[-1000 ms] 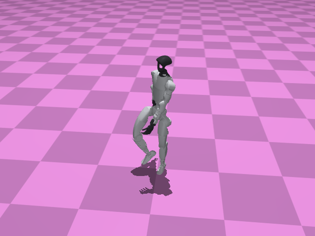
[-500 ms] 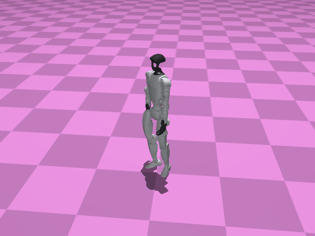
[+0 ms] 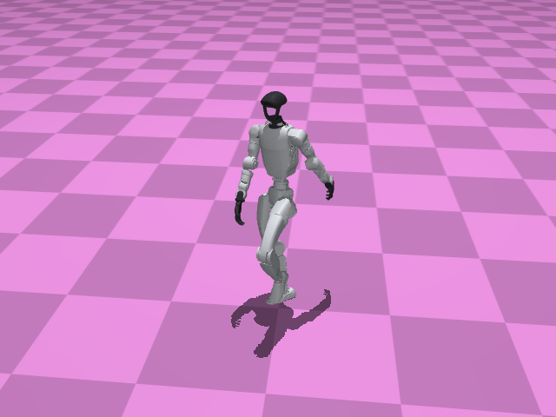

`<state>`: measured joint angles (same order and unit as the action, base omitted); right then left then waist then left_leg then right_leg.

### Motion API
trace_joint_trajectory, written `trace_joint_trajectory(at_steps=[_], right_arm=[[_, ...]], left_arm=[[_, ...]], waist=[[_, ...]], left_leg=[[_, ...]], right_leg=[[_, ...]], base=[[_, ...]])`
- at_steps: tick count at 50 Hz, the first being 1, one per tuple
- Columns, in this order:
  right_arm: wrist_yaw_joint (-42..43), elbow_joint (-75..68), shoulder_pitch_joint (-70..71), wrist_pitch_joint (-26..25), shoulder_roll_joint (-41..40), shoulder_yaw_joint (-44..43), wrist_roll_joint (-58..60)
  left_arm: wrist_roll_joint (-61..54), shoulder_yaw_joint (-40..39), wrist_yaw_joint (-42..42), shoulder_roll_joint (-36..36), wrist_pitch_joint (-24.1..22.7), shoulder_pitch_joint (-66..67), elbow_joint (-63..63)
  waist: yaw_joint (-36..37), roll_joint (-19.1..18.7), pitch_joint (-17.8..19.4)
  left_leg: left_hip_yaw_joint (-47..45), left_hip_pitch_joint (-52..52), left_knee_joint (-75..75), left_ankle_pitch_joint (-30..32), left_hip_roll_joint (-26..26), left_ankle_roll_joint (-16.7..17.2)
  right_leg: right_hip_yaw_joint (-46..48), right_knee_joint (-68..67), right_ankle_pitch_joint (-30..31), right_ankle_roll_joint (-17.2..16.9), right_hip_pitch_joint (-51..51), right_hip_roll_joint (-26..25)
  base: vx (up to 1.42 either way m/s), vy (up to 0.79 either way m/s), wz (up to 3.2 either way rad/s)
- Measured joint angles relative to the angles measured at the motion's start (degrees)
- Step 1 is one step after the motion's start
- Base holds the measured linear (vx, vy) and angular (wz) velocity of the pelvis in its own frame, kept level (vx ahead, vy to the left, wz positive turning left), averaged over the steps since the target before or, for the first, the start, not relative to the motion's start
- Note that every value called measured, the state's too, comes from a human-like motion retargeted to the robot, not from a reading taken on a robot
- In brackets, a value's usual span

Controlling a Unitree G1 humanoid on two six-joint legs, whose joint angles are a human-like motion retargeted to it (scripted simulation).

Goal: In place motions

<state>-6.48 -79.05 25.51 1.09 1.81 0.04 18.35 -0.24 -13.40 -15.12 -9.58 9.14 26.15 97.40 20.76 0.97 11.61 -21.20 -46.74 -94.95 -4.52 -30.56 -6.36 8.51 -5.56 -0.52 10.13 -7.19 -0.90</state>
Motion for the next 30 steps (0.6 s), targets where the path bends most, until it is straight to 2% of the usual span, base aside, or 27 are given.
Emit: trace_joint_trajectory(at_steps=[8,12,20,25,28,30], right_arm=[[0.88,-2.32,3.06,1.28,-0.1,0.04,1.43],[1.75,-5.35,0.8,0.87,0.01,0.08,2.49],[3.36,-9.5,-4.7,-0.12,-0.2,0.43,4.73],[3.06,-10.13,-7.79,0.0,0.14,1.67,6.86],[2.84,-9.95,-9.58,0.24,1.03,2.27,8.46],[2.57,-9.23,-11.27,0.43,1.88,2.23,9.62]], left_arm=[[0.58,-0.2,-0.73,-1.38,-2.25,-2.83,0.0],[-0.53,-0.54,-0.69,-1.89,-3.66,-5.77,0.0],[-4.84,-2.95,1.05,-1.76,-5.57,-9.72,-2.71],[-4.83,-2.73,0.82,-2.83,-5.71,-12.4,-3.99],[-4.96,-1.95,1.2,-3.69,-5.94,-14.71,-4.36],[-5.13,-1.26,2.1,-3.95,-6.14,-16.57,-4.22]], waist=[[-1.4,-0.09,-3.51],[-4.92,0.26,-6.09],[-11.26,2.88,-10.03],[-16.16,2.27,-13.04],[-17.67,1.02,-13.85],[-18.2,0.53,-14.28]], left_leg=[[0.94,3.05,4.02,0.42,0.92,-0.15],[1.39,9.63,12.22,1.51,4.82,1.66],[-1.51,31.84,45.11,5.04,18.95,8.64],[-1.67,42.95,68.71,6.76,24.86,12.5],[-2.49,48.29,80.26,0.98,26.48,12.95],[-3.31,50.26,85.55,-1.45,27.5,11.47]], right_leg=[[4.99,0.55,-1.55,-0.61,-0.35,-0.28],[8.76,1.28,-2.22,-1.76,-0.2,0.45],[11.82,1.87,-3.03,-4.77,0.24,4.2],[13.5,2.33,-3.69,-6.13,0.69,3.0],[13.95,2.03,-4.06,-6.64,0.87,1.24],[13.99,1.73,-4.31,-7.15,0.87,0.81]], base=[[0.05,0.0,0.56],[0.07,0.06,0.94],[0.1,0.07,0.45],[0.16,0.08,0.33],[0.16,0.09,0.14],[0.21,0.2,0.1]])
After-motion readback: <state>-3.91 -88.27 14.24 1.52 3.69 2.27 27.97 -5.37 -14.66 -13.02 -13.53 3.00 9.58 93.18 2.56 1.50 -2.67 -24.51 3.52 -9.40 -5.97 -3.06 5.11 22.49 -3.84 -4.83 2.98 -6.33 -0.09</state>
